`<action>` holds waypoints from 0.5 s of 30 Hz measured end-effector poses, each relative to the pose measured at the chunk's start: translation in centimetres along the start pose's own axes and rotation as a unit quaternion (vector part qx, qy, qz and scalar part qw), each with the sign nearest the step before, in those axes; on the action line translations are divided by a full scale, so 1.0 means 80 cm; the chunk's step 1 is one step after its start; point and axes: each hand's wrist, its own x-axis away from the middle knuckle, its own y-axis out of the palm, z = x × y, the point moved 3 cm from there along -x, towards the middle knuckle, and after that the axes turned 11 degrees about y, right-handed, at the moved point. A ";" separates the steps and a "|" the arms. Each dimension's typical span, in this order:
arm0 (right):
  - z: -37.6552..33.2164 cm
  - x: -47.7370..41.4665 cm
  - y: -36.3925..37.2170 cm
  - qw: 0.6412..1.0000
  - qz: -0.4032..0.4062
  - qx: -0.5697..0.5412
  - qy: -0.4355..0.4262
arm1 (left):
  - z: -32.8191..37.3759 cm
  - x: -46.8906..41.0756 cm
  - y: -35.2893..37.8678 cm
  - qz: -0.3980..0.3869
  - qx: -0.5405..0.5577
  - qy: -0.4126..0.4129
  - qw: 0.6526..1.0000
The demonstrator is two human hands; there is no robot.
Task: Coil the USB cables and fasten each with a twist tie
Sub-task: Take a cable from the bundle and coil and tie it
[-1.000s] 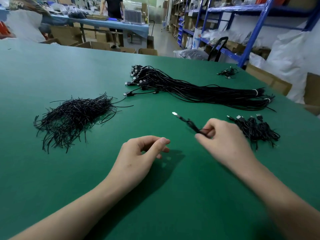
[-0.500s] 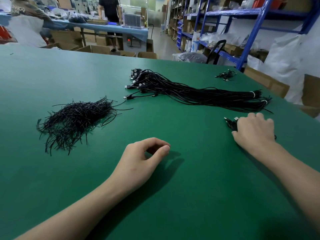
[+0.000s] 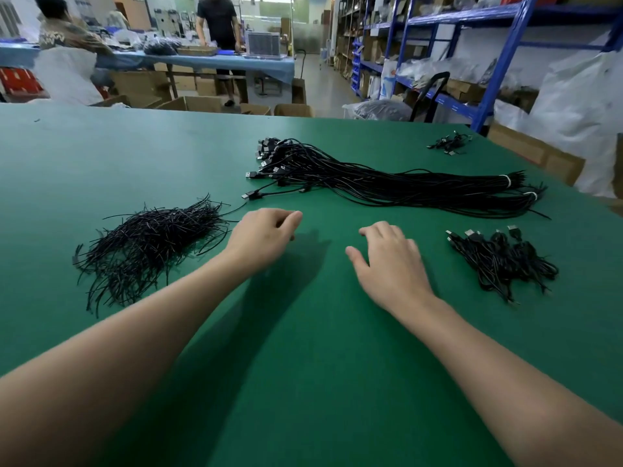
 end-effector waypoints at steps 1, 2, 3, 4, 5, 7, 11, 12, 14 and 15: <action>-0.001 -0.001 0.007 1.000 -0.002 -0.008 0.002 | -0.005 -0.012 0.002 0.002 -0.013 -0.004 1.000; -0.001 -0.002 0.013 1.000 -0.003 -0.012 0.003 | -0.010 -0.024 0.005 0.005 -0.028 -0.007 1.000; -0.001 -0.003 0.017 1.000 -0.003 -0.016 0.001 | -0.014 -0.036 0.007 0.010 -0.043 -0.008 0.999; -0.001 -0.003 0.019 1.000 0.000 -0.020 -0.002 | -0.018 -0.049 0.010 0.014 -0.059 -0.007 0.998; -0.002 -0.003 0.021 1.000 0.005 -0.023 -0.007 | -0.023 -0.062 0.012 0.016 -0.077 -0.004 0.997; -0.002 -0.002 0.022 1.000 0.011 -0.024 -0.015 | -0.030 -0.088 0.021 0.008 -0.110 -0.002 0.994; 0.000 -0.001 0.021 0.999 0.009 -0.034 -0.014 | -0.045 -0.127 0.050 -0.047 -0.174 -0.027 0.983; 0.000 -0.001 0.021 0.999 0.010 -0.038 -0.016 | -0.050 -0.134 0.058 -0.064 -0.193 -0.030 0.979; 0.001 -0.002 0.020 0.999 0.009 -0.043 -0.016 | -0.059 -0.143 0.067 -0.064 -0.236 -0.018 0.970; 0.001 -0.003 0.021 0.999 0.007 -0.045 -0.015 | -0.062 -0.148 0.067 -0.040 -0.254 -0.008 0.966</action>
